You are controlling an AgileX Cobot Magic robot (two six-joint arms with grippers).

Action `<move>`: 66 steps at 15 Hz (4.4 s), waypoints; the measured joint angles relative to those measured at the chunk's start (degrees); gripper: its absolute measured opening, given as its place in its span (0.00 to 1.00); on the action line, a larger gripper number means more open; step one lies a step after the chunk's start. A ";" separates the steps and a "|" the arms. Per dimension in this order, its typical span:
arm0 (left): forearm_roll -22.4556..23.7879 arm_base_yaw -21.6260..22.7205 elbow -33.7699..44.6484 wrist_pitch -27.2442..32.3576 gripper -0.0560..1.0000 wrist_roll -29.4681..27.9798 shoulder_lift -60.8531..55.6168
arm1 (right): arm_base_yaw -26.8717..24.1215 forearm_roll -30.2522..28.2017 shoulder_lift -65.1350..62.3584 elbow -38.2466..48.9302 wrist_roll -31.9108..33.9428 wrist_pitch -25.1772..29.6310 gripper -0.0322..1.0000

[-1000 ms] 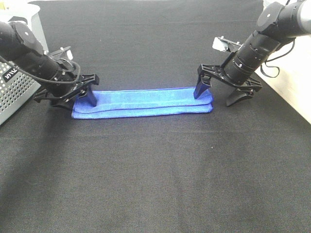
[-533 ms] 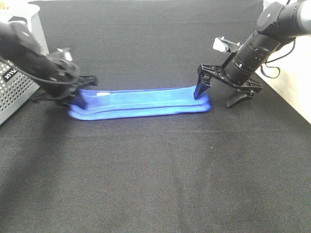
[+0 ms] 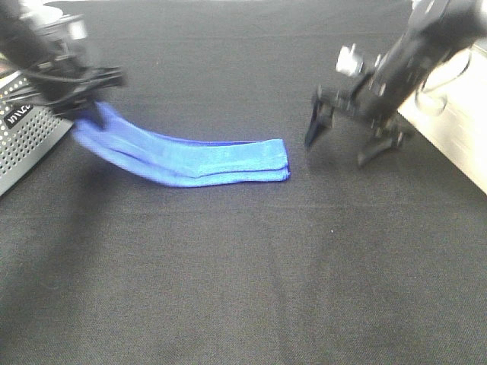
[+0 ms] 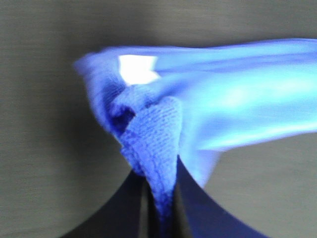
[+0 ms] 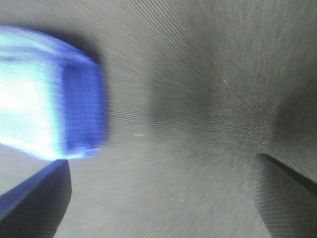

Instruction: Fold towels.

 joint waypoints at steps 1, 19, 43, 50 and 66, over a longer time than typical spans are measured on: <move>-0.63 -2.23 -0.80 -0.34 0.12 -1.89 0.00 | 0.00 -0.06 -1.26 0.00 0.06 0.11 0.92; -6.93 -14.90 -25.32 -8.14 0.82 -8.19 15.18 | 0.00 2.64 -5.56 0.00 -0.11 3.78 0.92; 5.44 -2.35 -25.38 12.61 0.82 -1.95 9.57 | 7.28 28.25 7.39 0.00 -17.25 -3.21 0.92; 10.60 -2.35 -24.64 20.05 0.81 -0.11 2.75 | 7.22 0.46 -5.39 0.00 -1.95 0.57 0.92; 11.63 -2.35 36.61 18.68 0.81 3.78 -70.07 | 7.22 -11.75 -56.04 38.79 2.98 10.49 0.91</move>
